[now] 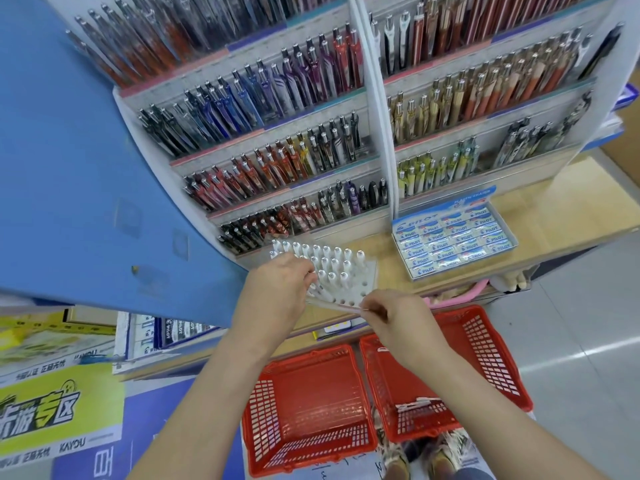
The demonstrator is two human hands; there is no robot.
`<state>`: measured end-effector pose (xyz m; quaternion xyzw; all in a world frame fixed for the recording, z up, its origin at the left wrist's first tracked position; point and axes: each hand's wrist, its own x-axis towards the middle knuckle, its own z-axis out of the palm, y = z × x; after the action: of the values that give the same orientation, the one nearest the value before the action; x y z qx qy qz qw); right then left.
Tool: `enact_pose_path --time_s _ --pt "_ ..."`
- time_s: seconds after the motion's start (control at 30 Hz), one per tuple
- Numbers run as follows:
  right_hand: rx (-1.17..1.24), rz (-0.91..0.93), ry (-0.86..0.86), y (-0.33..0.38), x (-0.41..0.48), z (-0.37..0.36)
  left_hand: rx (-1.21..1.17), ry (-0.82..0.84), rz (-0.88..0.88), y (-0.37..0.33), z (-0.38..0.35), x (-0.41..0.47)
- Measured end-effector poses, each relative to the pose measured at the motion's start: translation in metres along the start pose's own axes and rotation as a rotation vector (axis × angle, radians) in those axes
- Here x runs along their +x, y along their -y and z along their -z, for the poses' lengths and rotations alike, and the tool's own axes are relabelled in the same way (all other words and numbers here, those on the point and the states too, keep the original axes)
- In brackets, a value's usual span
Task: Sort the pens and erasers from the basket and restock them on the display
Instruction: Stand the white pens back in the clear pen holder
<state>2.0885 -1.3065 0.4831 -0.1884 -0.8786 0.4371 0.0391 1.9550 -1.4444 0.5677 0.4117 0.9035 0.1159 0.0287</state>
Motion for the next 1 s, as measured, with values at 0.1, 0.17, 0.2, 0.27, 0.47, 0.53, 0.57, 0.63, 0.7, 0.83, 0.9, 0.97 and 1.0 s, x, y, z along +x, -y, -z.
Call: enact_pose_path --time_s 0.1,0.17,0.2,0.27,0.47,0.53,0.57,0.63,0.7,0.83,0.9,0.97,1.0 --pt "0.023 0.007 0.019 0.001 -0.002 -0.004 0.009 -0.011 -0.001 -0.001 0.000 0.000" --pt "0.044 0.006 0.025 0.001 -0.004 -0.005 -0.005 -0.014 0.008 -0.002 -0.002 -0.001" --pt "0.058 0.006 0.023 0.000 -0.004 -0.006 -0.022 -0.009 0.019 -0.002 -0.003 -0.002" --pt "0.099 -0.012 0.022 -0.002 -0.005 -0.007 -0.077 -0.004 0.084 -0.003 -0.007 -0.005" --pt "0.196 -0.071 -0.023 -0.007 -0.007 -0.012 -0.155 -0.031 0.220 0.001 -0.016 -0.003" --pt "0.252 -0.102 -0.063 -0.006 -0.007 -0.014 -0.133 -0.019 0.243 0.001 -0.019 -0.001" --pt "0.280 -0.128 -0.086 -0.005 -0.007 -0.016 -0.118 -0.010 0.250 0.001 -0.021 0.000" --pt "0.312 -0.162 -0.127 -0.003 -0.008 -0.019 -0.086 0.011 0.240 0.000 -0.022 0.000" --pt "0.330 -0.175 -0.162 -0.001 -0.010 -0.022 -0.079 0.022 0.219 -0.001 -0.024 0.000" --pt "0.385 -0.205 -0.176 0.001 -0.008 -0.022 -0.089 0.054 0.204 -0.001 -0.020 0.001" --pt "0.396 -0.194 -0.175 0.000 -0.007 -0.017 -0.100 0.043 0.204 0.000 -0.017 -0.001" --pt "0.372 -0.178 -0.219 -0.005 -0.010 -0.007 -0.148 -0.037 0.177 -0.002 -0.012 -0.007" --pt "0.353 -0.172 -0.254 -0.010 -0.013 0.000 -0.182 -0.094 0.146 -0.004 -0.009 -0.012"
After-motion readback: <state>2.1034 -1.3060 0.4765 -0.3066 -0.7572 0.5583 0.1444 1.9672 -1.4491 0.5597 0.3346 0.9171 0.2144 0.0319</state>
